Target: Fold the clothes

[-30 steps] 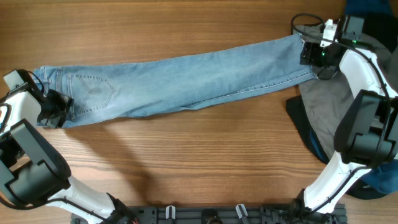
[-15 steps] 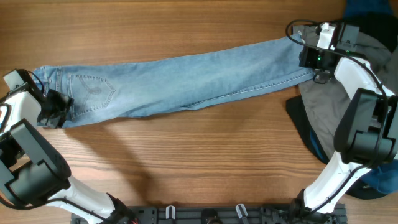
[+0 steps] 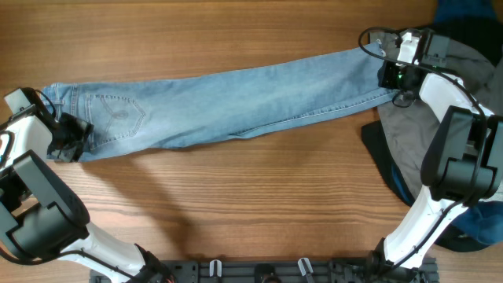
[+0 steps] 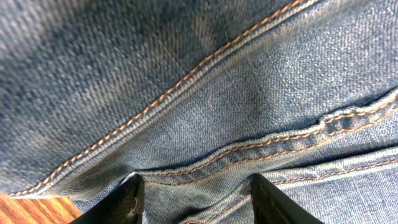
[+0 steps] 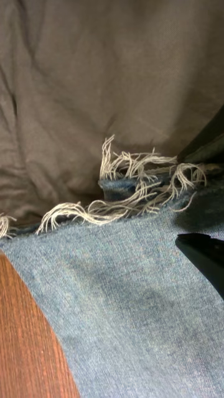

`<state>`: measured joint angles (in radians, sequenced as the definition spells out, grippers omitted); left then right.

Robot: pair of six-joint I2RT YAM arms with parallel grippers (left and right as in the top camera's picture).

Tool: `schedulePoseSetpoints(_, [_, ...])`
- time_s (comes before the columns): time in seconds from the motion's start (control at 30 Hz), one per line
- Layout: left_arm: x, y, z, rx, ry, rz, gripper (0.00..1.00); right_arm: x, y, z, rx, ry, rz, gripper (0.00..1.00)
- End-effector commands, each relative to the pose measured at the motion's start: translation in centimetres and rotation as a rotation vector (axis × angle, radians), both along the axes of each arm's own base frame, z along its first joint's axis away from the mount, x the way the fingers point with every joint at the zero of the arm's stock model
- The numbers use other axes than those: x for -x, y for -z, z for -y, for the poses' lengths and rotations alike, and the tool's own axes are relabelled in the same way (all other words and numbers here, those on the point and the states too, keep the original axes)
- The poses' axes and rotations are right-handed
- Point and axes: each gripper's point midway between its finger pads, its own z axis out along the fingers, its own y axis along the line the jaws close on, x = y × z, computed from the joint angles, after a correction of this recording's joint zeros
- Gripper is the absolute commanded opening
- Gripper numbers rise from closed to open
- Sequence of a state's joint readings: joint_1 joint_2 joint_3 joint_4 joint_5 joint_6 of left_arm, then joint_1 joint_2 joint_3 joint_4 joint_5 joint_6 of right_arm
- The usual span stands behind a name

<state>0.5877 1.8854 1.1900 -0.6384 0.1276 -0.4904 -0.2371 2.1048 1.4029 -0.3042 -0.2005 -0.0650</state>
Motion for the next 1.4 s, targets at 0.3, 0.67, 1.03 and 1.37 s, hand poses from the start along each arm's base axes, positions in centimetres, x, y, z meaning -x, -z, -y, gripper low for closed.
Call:
schedulePoseSetpoints(0.3, [0.7,1.0,0.1,-0.008,0.012,-0.037,0.55,-0.3,-2.6,0.8,0.028,0.062,0.047,0.31])
schedulePoseSetpoints(0.67, [0.7,1.0,0.1,-0.009,0.012,-0.037,0.55,0.8,-1.9,0.4,0.010,0.059,-0.008,0.11])
schedulePoseSetpoints(1.03, [0.7,1.0,0.1,-0.008,0.012,-0.037,0.55,2.4,-1.4,0.2,-0.018,0.095,-0.082,0.04])
schedulePoseSetpoints(1.37, [0.8,1.1,0.2,-0.006,0.012,-0.040,0.55,3.8,-7.9,4.3,-0.021,0.285,0.010,0.04])
